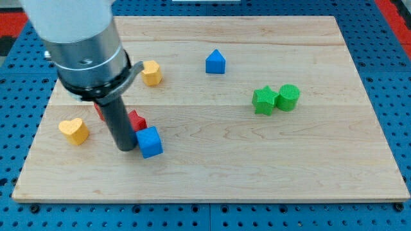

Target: Place the yellow hexagon and red star diagonal to each other

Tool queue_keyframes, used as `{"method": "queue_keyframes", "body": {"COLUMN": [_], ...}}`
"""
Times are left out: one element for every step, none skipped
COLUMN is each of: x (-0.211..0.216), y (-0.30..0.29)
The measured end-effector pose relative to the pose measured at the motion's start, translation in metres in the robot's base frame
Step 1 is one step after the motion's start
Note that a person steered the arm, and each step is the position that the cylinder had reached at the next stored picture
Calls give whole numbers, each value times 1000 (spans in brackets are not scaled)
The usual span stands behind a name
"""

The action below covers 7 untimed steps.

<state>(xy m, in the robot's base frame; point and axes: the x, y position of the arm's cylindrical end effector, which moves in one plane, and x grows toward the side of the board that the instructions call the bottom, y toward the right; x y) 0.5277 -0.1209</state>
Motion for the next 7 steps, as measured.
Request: {"method": "queue_keyframes", "body": {"x": [0, -3, -11, -20, -20, 1, 53], "y": [12, 12, 12, 7, -40, -68, -74]}}
